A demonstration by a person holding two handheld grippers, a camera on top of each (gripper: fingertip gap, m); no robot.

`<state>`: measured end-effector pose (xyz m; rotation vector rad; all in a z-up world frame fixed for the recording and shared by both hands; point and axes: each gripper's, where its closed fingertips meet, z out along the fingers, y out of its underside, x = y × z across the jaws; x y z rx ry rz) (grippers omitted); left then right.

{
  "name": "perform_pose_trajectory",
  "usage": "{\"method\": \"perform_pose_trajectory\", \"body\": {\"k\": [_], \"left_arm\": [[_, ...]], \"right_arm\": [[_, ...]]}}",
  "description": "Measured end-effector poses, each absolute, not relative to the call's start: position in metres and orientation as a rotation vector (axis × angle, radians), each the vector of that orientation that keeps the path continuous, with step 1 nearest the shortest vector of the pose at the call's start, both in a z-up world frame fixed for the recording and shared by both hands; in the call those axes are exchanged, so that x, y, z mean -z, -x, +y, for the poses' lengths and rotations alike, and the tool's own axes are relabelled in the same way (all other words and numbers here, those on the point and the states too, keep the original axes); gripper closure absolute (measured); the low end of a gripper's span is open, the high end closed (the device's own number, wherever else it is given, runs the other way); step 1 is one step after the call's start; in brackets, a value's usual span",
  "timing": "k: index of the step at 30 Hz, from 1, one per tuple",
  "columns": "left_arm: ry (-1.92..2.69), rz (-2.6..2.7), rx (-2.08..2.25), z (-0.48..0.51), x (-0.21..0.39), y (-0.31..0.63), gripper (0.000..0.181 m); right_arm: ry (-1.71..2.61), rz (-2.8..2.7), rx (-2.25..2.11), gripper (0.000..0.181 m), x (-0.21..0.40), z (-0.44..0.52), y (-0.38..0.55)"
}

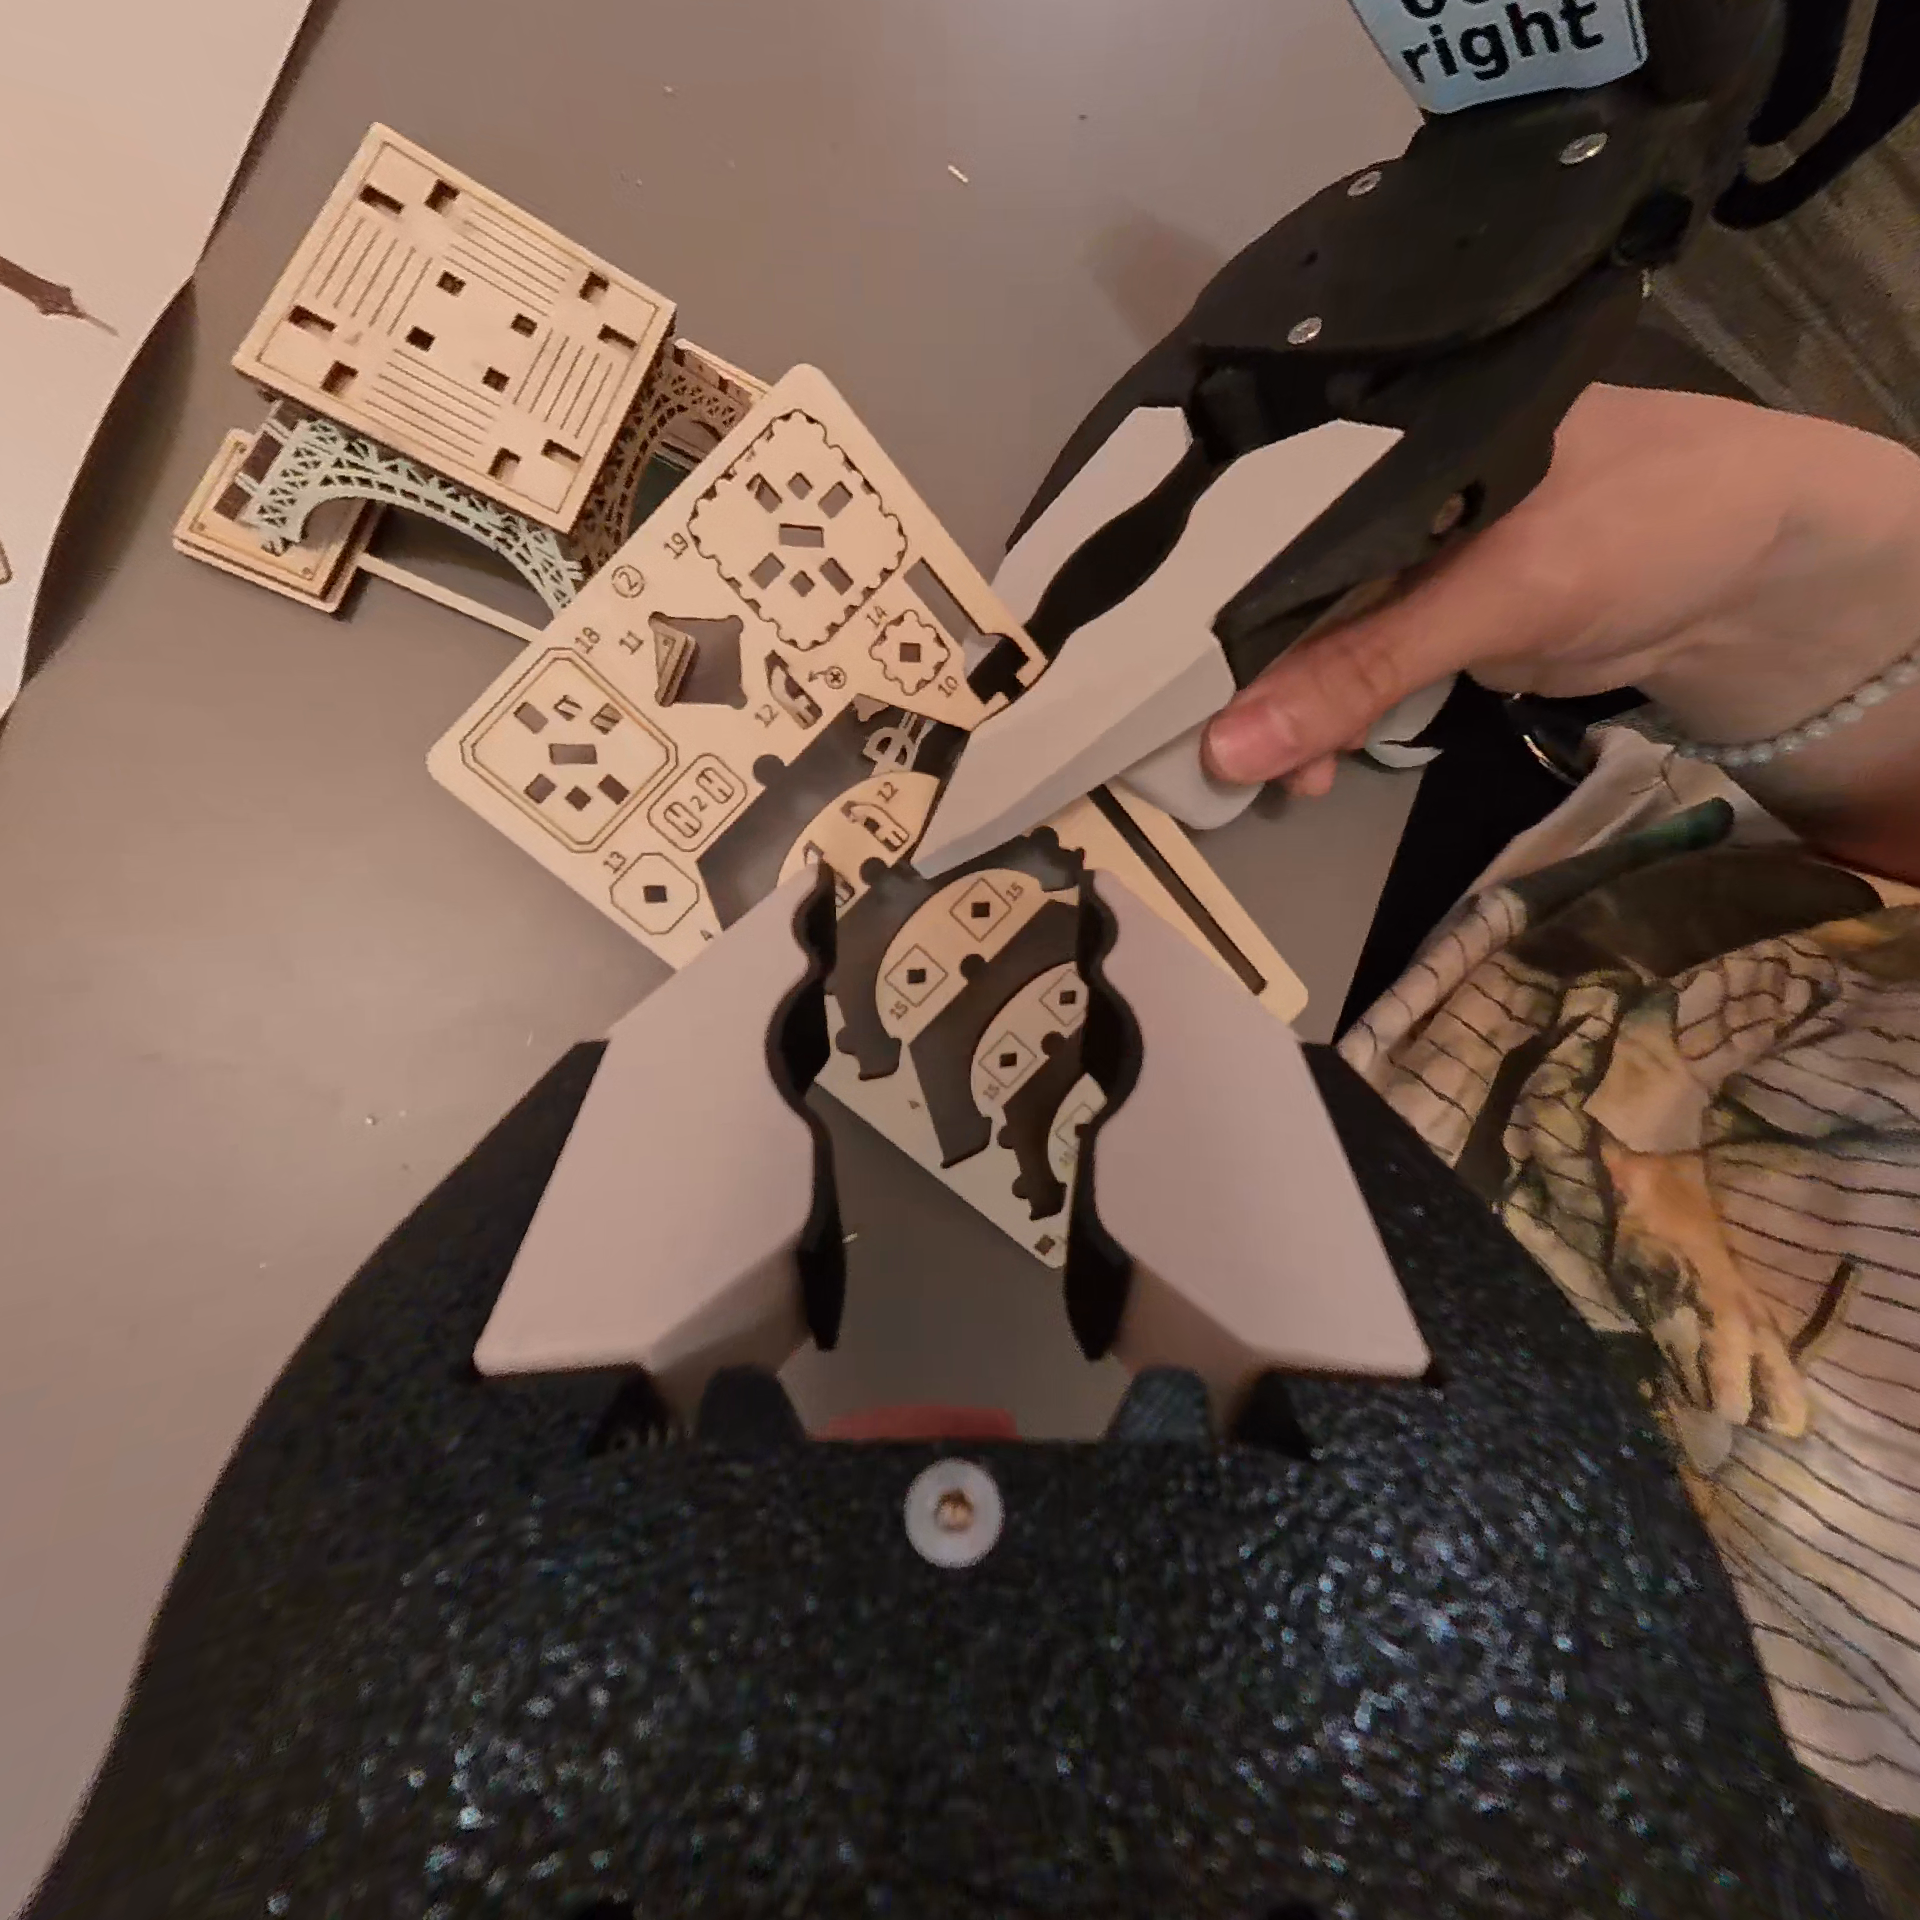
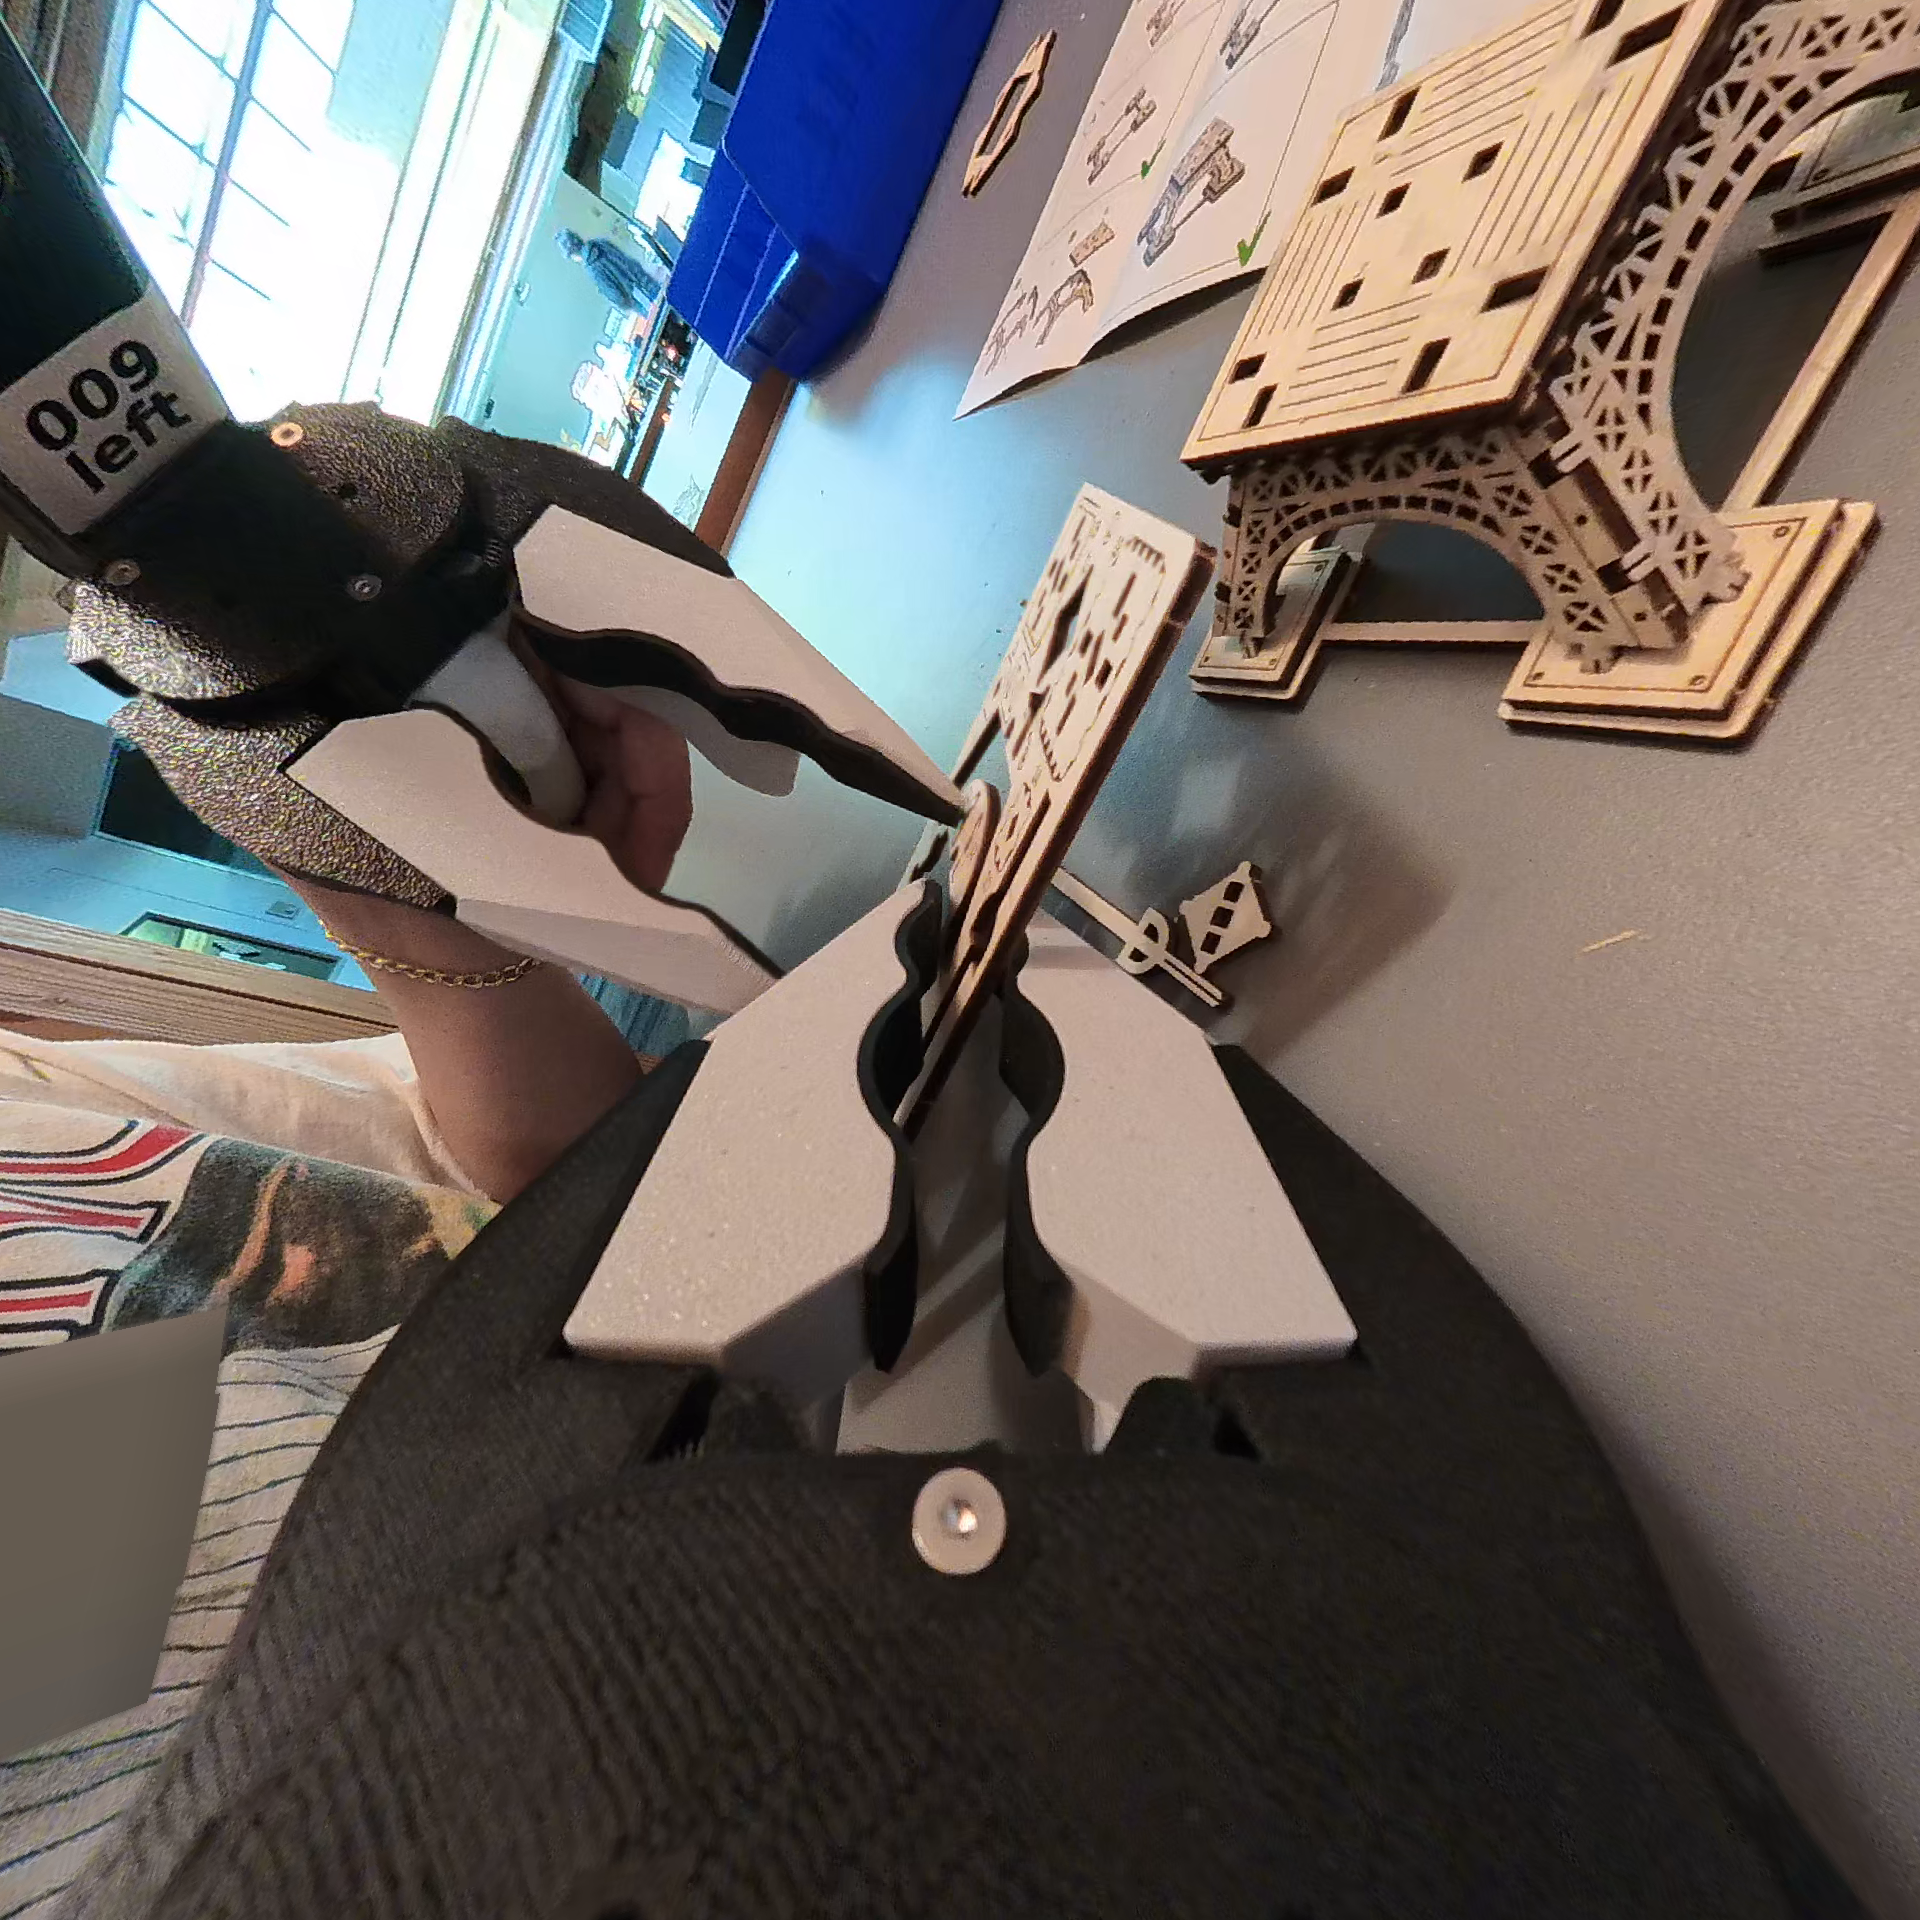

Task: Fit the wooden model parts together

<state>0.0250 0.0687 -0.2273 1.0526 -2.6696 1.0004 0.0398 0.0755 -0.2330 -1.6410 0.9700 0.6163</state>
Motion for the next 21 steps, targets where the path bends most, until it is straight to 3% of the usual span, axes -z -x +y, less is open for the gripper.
{"method": "perform_pose_trajectory", "body": {"k": [6,21], "left_arm": [[-0.993,-2.788,-0.927,0.061,0.236,-0.016,0.112],[-0.958,-2.766,-0.929,0.061,0.238,-0.014,0.104]], "right_arm": [[1.645,0.971,-0.638,0.172,0.234,0.077,-0.037],[1.659,0.992,-0.642,0.173,0.237,0.079,-0.036]]}}
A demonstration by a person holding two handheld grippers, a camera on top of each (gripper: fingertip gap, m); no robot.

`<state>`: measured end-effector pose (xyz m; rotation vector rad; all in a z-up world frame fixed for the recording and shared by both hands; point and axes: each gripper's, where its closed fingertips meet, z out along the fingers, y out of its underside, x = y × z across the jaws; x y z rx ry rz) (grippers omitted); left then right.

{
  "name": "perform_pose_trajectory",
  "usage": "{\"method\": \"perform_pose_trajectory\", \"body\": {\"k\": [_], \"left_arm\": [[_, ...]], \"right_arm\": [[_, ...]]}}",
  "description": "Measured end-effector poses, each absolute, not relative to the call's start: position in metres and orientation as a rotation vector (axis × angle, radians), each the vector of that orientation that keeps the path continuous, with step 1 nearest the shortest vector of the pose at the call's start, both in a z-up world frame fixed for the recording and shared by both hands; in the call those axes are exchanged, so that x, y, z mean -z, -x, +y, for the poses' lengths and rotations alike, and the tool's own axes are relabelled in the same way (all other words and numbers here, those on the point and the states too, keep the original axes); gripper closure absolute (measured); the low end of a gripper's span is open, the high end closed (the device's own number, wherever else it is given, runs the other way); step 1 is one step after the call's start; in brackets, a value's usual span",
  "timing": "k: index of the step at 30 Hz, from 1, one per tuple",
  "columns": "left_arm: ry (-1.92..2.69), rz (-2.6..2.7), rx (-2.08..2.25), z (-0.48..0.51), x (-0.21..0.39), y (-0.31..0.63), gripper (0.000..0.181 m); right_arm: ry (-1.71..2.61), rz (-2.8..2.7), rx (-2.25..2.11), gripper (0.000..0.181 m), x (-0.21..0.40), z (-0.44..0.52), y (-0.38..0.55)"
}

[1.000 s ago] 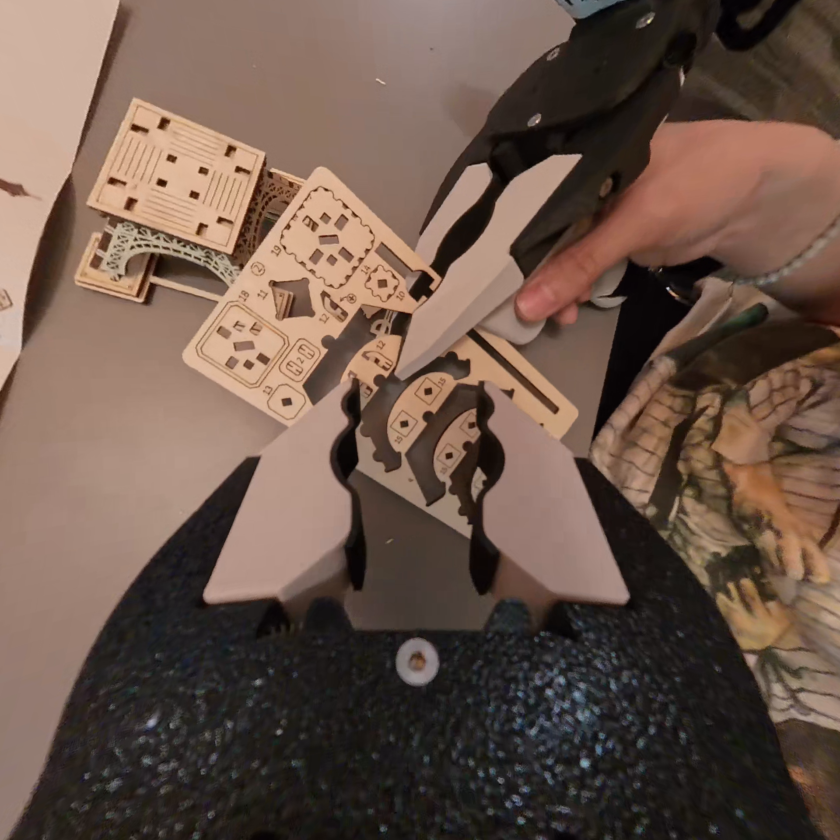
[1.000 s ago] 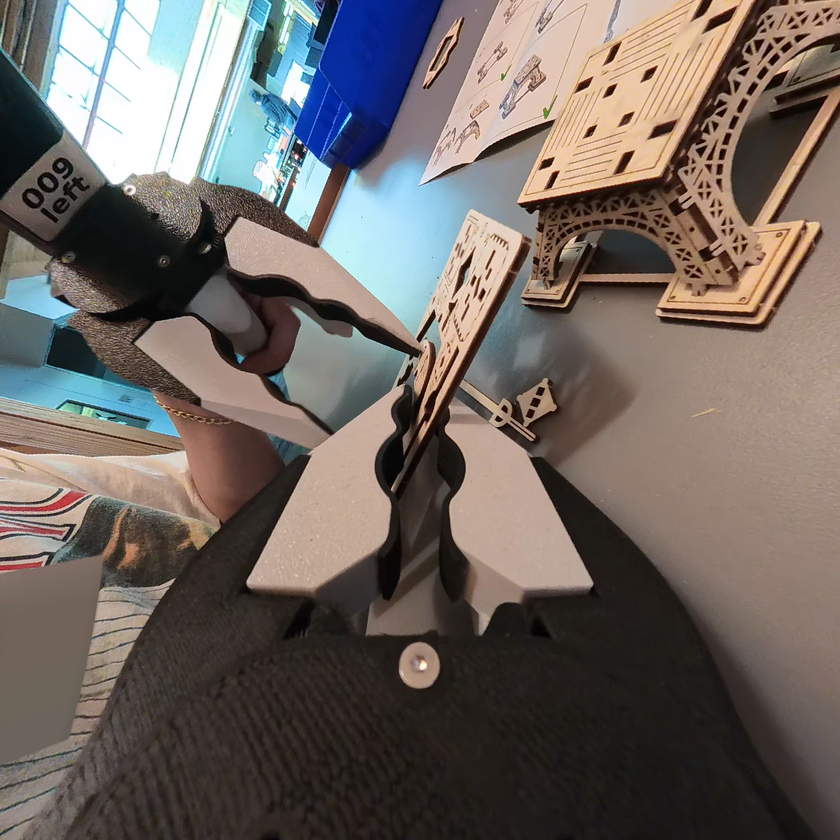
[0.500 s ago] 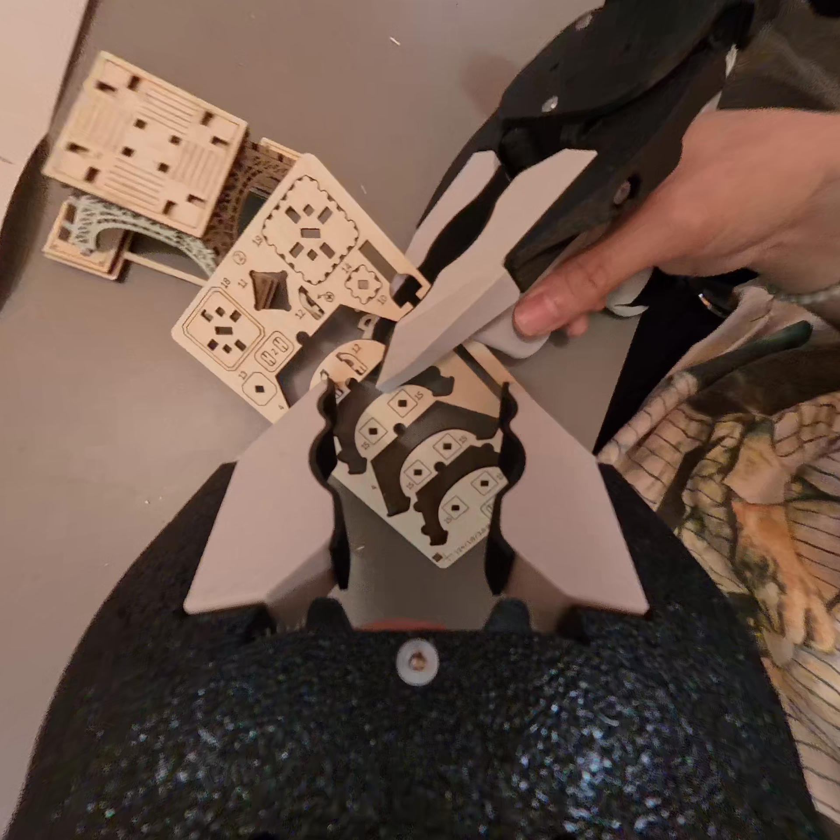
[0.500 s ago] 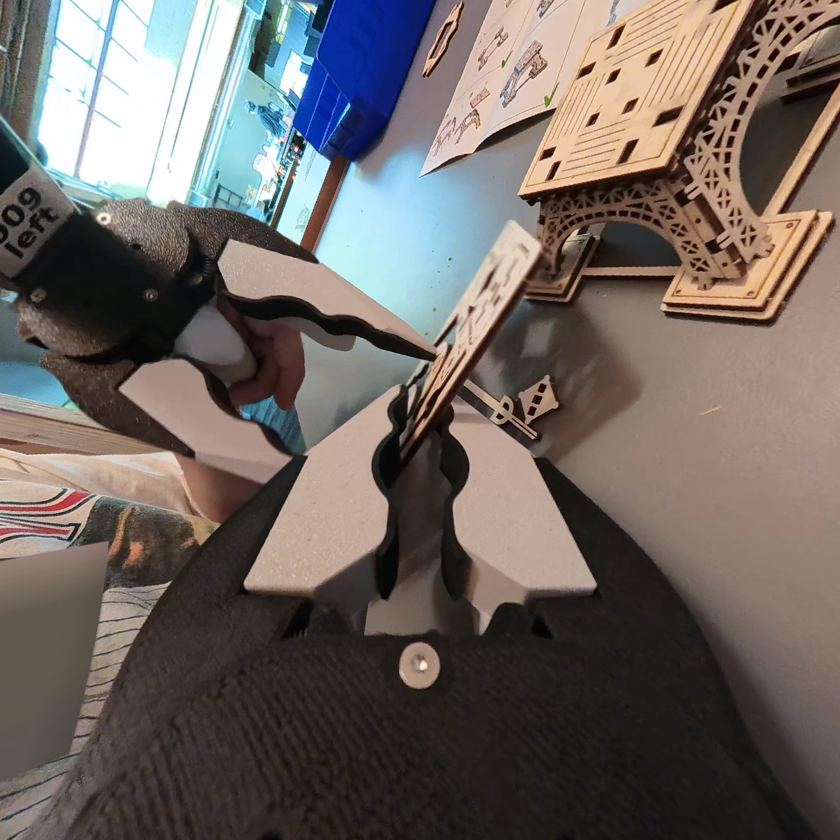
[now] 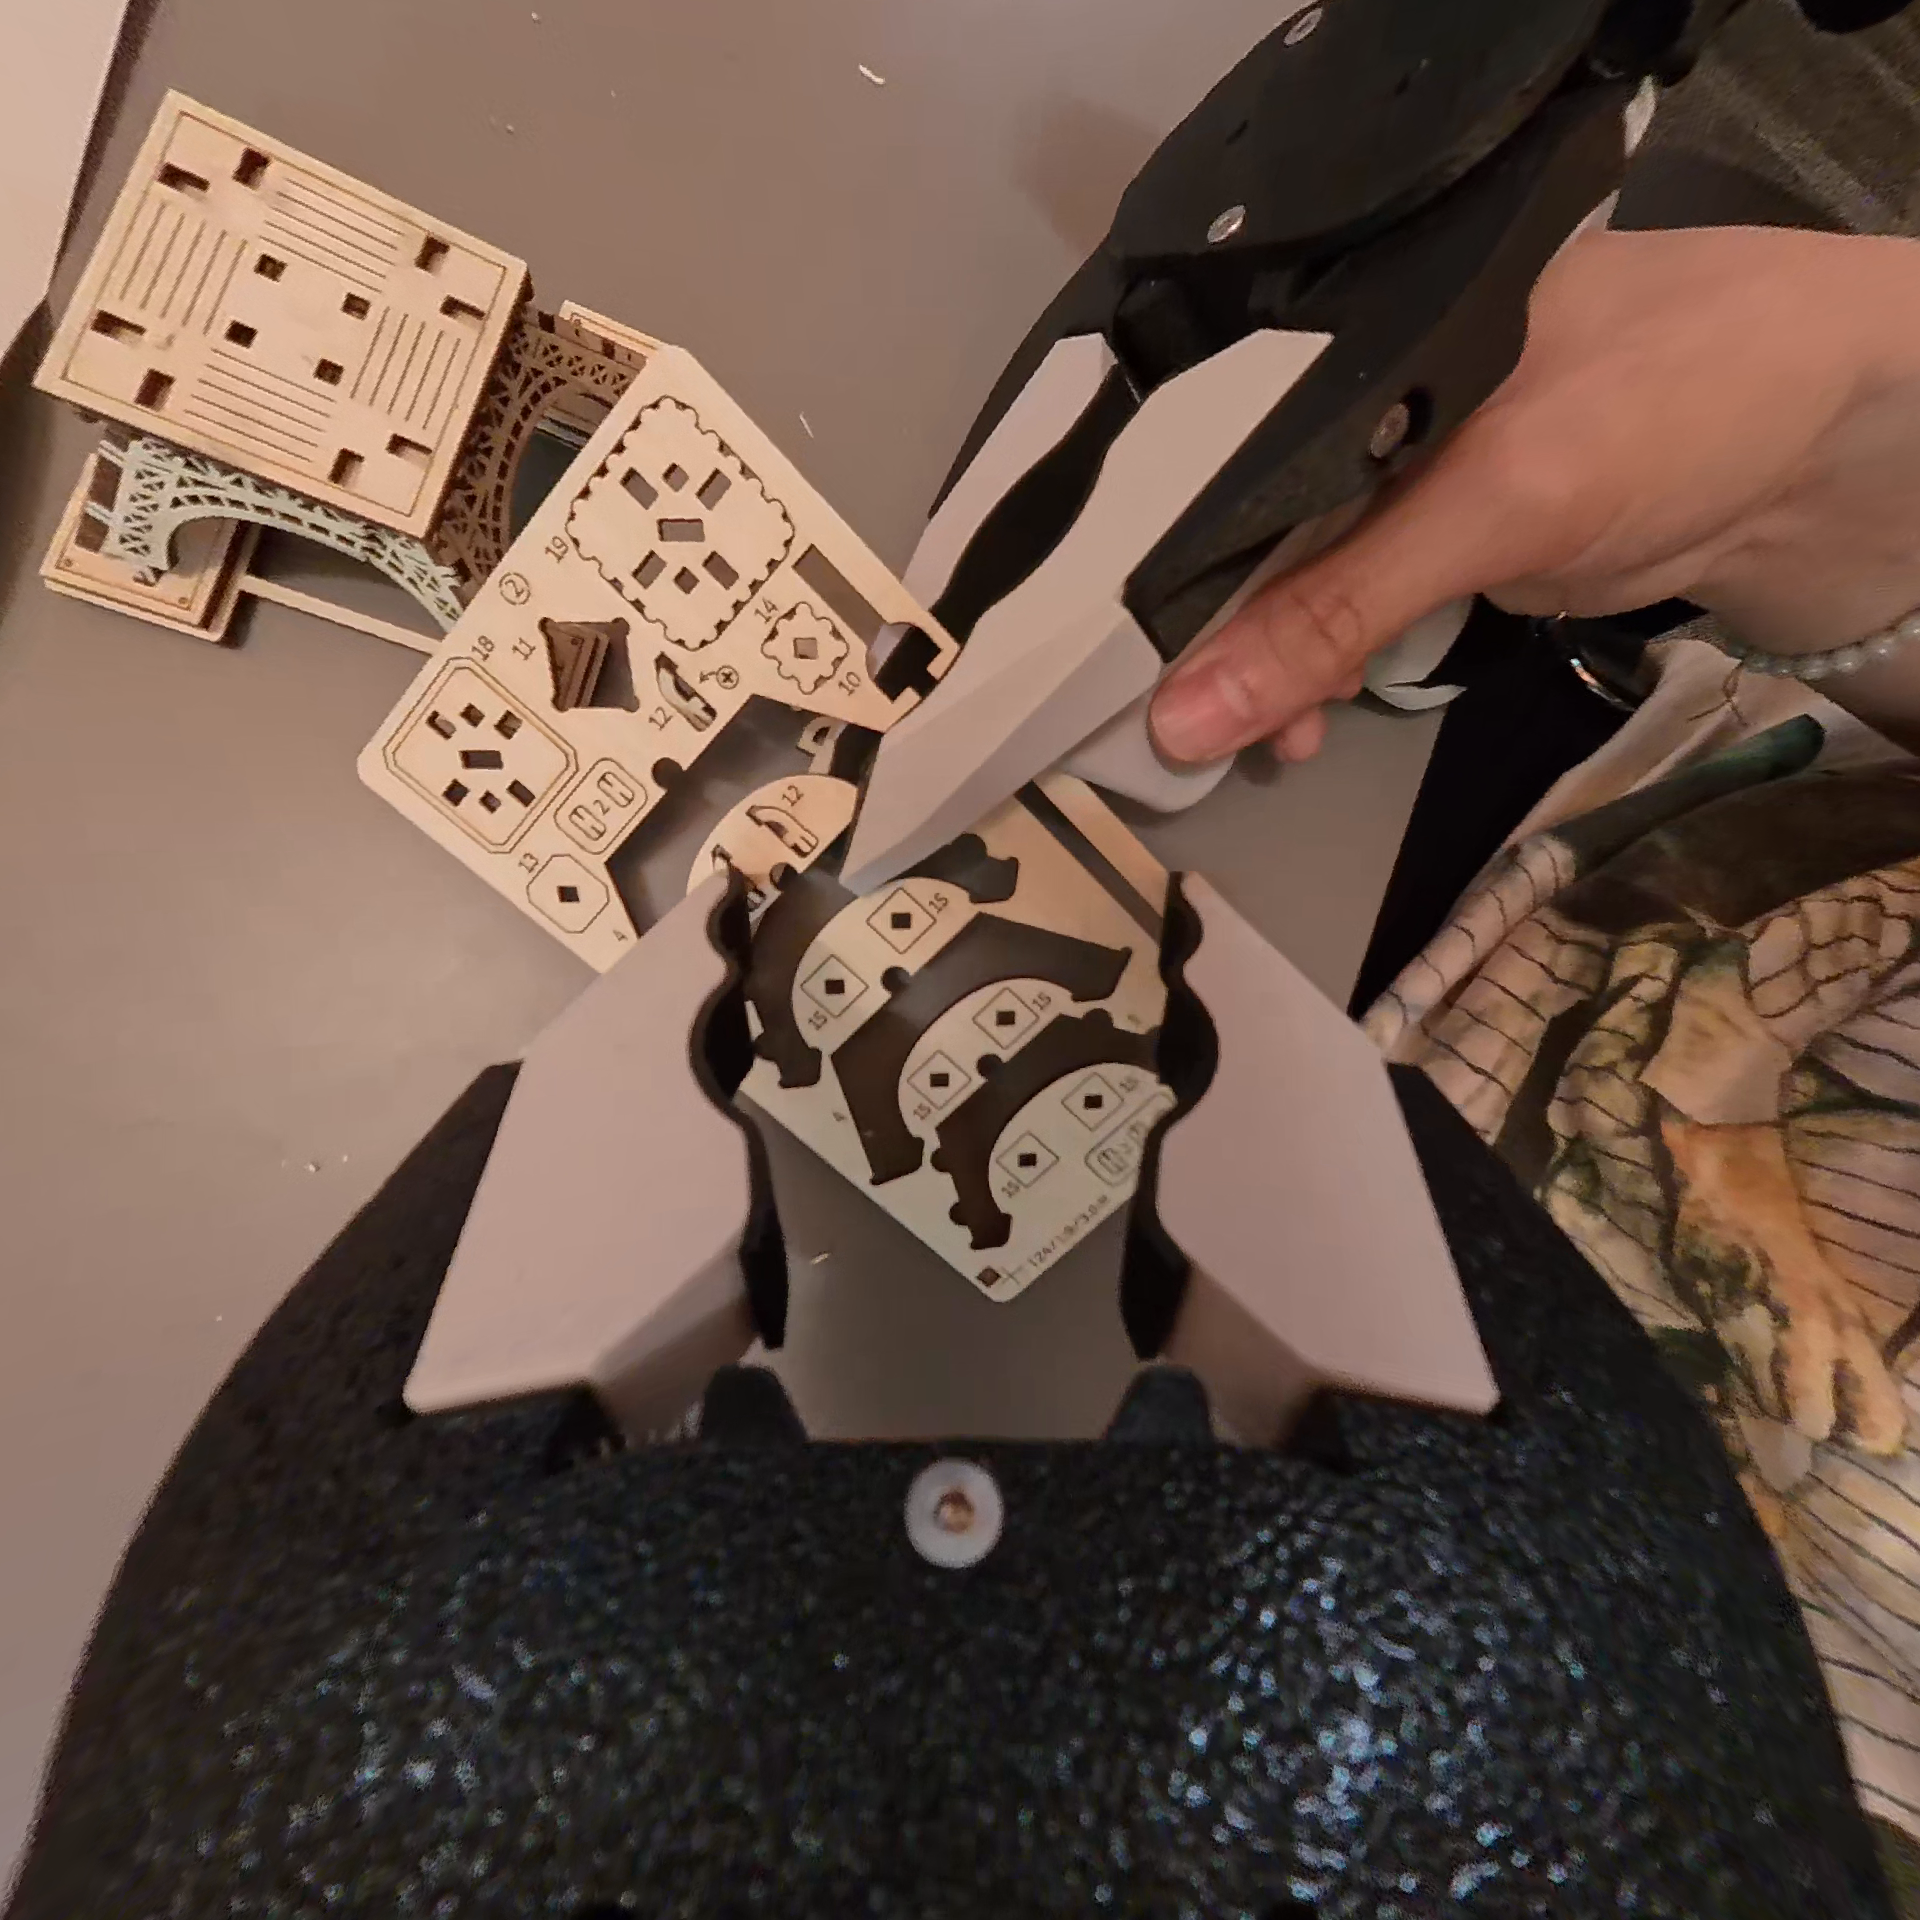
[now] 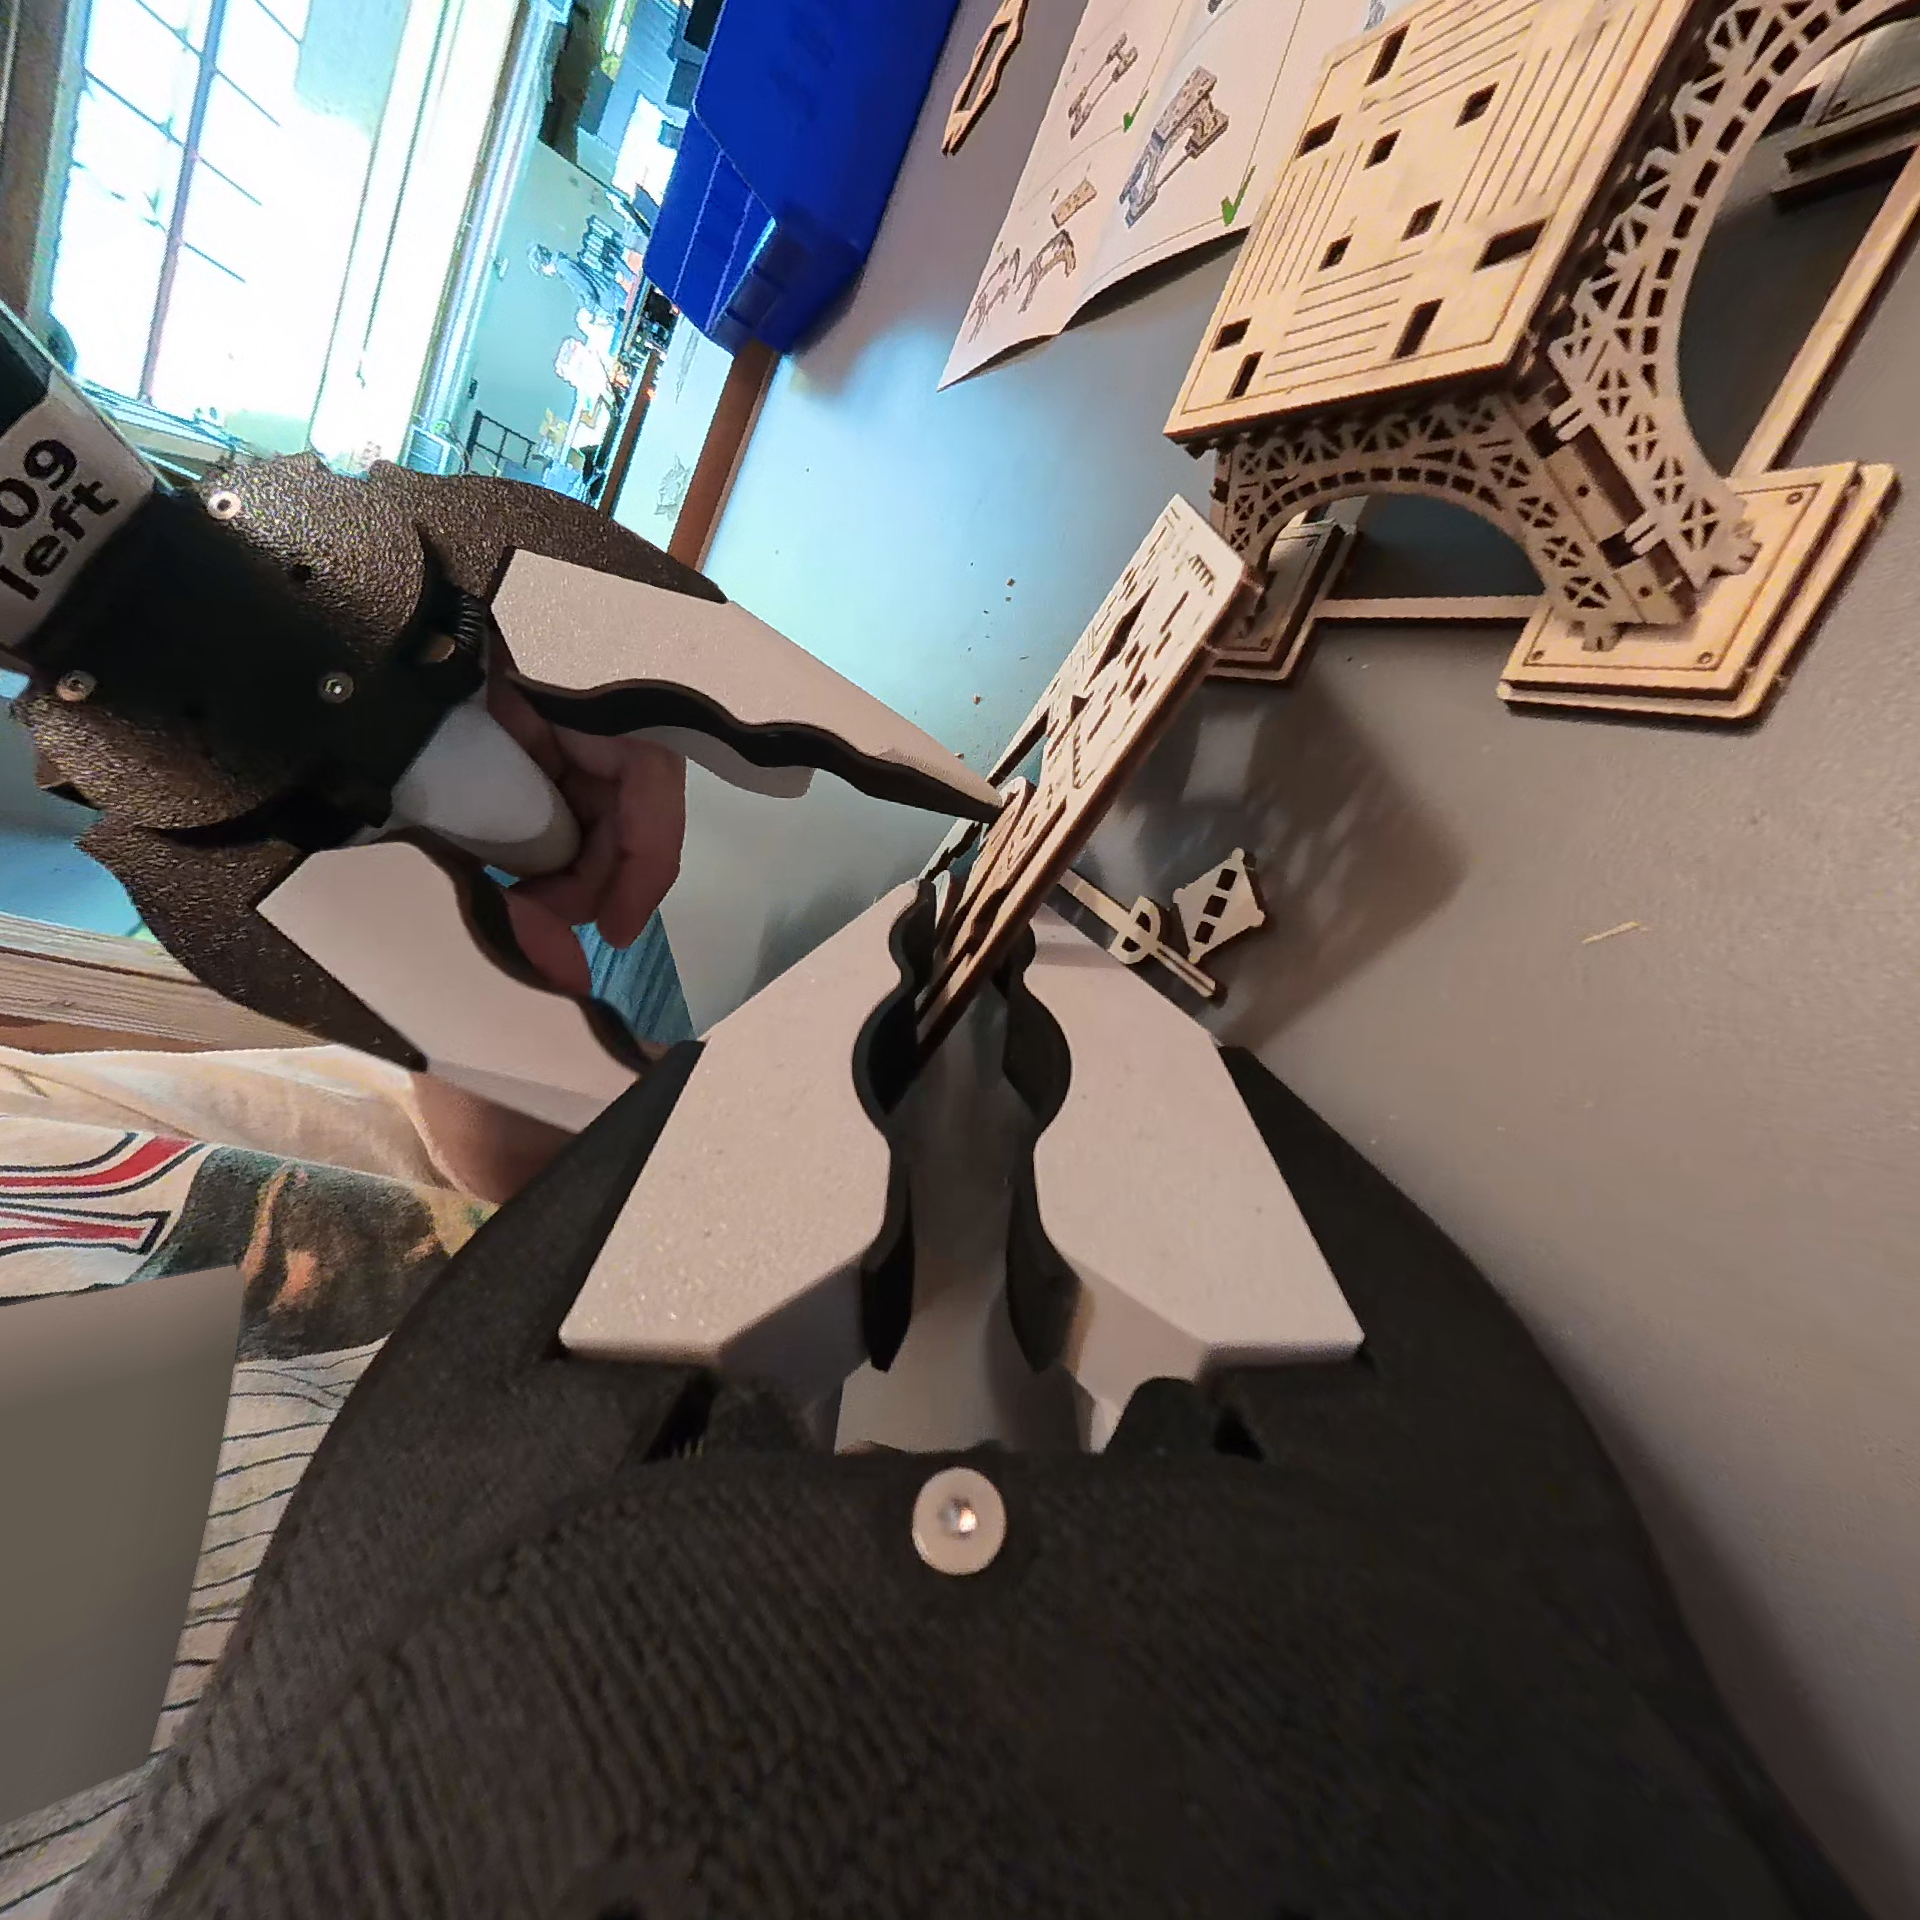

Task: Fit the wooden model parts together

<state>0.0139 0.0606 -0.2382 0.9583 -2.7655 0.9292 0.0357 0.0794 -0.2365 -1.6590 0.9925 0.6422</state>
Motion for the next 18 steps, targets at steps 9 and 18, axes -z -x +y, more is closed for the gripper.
{"method": "perform_pose_trajectory", "body": {"k": [9,18], "left_arm": [[-1.038,-2.657,-0.982,0.060,0.235,-0.018,0.108],[-0.985,-2.548,-1.009,0.034,0.224,0.003,0.037]], "right_arm": [[1.651,1.001,-0.641,0.173,0.236,0.080,-0.036],[1.631,1.014,-0.631,0.172,0.235,0.081,-0.038]]}}
